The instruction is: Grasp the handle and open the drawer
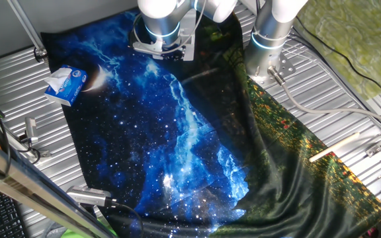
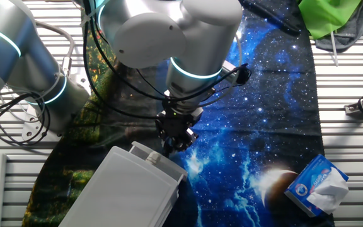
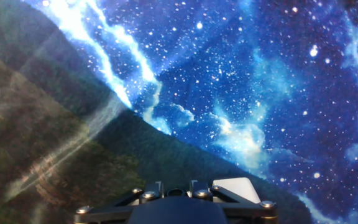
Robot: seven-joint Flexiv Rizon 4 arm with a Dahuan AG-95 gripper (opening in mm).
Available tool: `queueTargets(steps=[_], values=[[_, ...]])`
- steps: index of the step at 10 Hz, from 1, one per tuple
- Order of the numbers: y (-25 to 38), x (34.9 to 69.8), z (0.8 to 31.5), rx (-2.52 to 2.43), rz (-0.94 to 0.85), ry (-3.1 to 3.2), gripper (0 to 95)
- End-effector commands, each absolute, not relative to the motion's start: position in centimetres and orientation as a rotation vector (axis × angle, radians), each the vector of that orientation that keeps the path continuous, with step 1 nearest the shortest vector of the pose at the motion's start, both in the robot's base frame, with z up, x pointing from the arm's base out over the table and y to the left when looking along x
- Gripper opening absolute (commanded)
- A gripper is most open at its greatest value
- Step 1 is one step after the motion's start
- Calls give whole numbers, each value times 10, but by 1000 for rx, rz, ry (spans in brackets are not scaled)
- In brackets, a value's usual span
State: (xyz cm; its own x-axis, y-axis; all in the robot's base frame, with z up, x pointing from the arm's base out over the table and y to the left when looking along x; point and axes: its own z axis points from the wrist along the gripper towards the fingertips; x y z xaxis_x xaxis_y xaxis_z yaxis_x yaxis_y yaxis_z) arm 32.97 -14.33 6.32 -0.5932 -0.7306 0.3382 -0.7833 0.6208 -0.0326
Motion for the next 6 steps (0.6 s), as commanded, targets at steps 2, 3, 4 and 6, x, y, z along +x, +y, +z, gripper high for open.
queueTargets(steps=[2, 3, 4, 6], values=[[-142, 329, 63, 1229, 255, -2556, 0], [-142, 329, 63, 1228, 257, -2556, 0], [-141, 329, 62, 1226, 258, -2556, 0], [-140, 328, 62, 1229, 260, -2555, 0]])
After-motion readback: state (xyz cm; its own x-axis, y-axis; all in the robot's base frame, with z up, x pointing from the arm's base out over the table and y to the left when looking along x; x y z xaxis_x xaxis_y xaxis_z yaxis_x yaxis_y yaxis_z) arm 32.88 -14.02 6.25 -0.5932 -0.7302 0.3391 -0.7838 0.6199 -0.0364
